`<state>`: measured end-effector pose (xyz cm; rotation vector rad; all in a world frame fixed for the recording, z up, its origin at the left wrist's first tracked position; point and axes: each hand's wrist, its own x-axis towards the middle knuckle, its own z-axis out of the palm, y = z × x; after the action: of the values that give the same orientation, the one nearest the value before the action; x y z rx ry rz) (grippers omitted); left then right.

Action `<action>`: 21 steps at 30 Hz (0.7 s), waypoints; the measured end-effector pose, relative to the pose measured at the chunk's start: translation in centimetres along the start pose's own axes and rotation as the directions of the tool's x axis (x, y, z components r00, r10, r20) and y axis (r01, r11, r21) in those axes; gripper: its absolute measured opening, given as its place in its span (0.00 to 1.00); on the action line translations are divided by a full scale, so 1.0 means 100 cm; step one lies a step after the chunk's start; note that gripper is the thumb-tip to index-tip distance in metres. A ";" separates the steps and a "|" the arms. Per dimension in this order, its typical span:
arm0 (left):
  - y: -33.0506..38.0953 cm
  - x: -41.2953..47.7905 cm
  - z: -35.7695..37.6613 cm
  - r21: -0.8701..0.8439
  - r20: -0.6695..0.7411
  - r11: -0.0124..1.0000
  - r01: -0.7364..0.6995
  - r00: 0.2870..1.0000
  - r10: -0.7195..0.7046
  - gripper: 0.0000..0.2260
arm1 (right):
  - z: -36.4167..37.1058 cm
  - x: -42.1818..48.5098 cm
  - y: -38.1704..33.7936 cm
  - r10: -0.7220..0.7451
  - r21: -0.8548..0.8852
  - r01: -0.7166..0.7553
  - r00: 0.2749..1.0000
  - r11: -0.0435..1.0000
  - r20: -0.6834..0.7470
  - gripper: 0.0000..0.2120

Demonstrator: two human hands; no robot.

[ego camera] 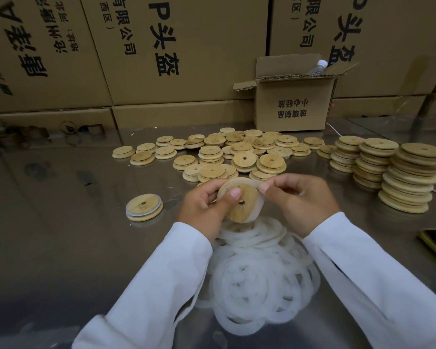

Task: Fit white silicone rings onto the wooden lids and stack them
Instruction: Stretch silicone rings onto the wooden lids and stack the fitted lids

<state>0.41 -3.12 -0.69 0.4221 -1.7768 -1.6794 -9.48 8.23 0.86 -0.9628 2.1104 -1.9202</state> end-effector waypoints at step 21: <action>-0.011 0.002 0.003 -0.149 -0.047 0.987 0.065 0.996 -0.073 0.09 | 0.012 -0.007 0.012 -0.112 -0.161 0.086 0.980 0.983 -0.164 0.08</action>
<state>-0.12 -3.16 -1.72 0.4610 -1.6047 -1.8175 -8.80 7.58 -0.74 -0.9795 2.3801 -1.9773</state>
